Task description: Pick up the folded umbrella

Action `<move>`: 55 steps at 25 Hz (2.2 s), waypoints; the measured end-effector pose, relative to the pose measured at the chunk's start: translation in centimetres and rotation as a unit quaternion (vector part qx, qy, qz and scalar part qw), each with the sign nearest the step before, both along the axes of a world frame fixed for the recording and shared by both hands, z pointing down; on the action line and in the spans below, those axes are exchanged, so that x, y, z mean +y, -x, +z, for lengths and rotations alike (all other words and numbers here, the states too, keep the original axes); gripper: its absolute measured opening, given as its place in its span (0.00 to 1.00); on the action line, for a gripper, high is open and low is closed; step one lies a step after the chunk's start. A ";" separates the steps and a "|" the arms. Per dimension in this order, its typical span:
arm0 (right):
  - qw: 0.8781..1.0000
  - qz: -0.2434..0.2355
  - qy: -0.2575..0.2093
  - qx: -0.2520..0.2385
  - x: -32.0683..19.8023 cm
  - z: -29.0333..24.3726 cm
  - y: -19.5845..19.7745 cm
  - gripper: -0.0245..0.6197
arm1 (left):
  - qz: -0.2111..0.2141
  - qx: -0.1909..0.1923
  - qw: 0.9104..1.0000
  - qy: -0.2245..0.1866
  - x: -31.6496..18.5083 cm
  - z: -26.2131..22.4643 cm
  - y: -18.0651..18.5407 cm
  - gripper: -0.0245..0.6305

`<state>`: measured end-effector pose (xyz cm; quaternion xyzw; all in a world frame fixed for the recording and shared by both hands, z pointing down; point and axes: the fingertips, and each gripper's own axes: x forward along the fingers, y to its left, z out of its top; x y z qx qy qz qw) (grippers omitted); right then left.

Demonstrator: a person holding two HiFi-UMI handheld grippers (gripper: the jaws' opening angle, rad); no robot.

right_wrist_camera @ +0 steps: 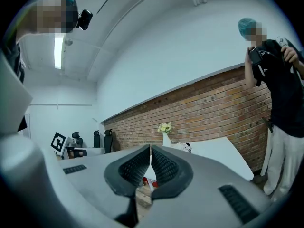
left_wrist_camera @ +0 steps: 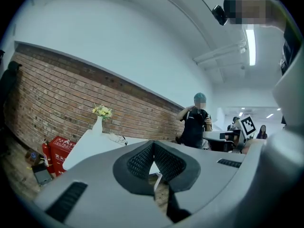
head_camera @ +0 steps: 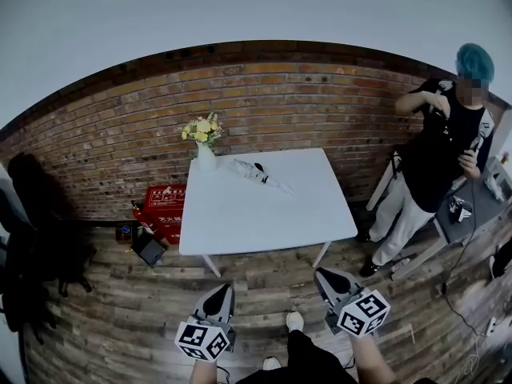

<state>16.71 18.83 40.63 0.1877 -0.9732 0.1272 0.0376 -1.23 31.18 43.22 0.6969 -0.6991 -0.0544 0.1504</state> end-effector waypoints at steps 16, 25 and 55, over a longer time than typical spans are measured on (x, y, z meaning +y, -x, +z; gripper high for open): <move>0.998 -0.061 0.019 0.012 -12.8 2.2 4.5 0.08 | -0.032 -0.004 0.999 0.015 -11.4 0.8 2.8 0.06; 0.995 -0.092 0.037 0.012 -21.0 4.0 6.2 0.07 | -0.059 0.005 0.998 0.027 -18.6 1.8 3.7 0.06; 0.995 -0.069 0.060 0.032 -29.7 6.7 15.0 0.07 | 0.087 -0.044 0.992 0.081 -33.6 4.7 10.6 0.06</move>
